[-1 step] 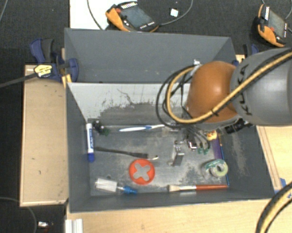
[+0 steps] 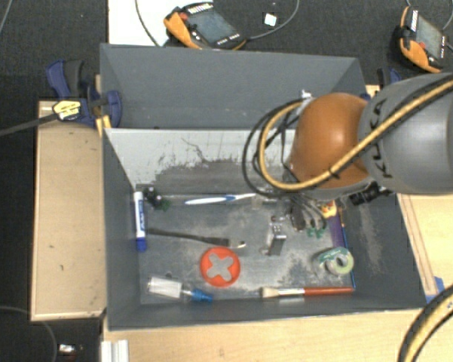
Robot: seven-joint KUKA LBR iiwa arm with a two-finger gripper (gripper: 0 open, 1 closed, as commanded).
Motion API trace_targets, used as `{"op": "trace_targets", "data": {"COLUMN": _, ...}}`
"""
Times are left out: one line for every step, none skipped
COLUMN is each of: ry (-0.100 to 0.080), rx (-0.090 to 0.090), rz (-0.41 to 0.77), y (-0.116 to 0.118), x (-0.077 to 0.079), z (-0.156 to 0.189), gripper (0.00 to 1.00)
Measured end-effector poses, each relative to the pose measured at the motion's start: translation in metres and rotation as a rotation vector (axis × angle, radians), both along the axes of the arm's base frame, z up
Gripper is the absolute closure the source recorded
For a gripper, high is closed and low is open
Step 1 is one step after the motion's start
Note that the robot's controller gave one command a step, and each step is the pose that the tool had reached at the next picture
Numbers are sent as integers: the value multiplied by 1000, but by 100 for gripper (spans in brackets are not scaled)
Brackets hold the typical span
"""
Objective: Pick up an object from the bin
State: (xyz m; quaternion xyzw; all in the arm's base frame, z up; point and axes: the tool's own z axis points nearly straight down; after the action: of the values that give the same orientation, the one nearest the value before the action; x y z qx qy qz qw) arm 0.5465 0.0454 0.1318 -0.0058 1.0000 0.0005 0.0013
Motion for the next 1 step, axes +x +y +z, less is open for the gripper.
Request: {"op": "trace_targets", "data": {"ry": 1, "rx": 2, "rz": -12, "y": 71, "x": -44, "z": -61, "gripper": 0}}
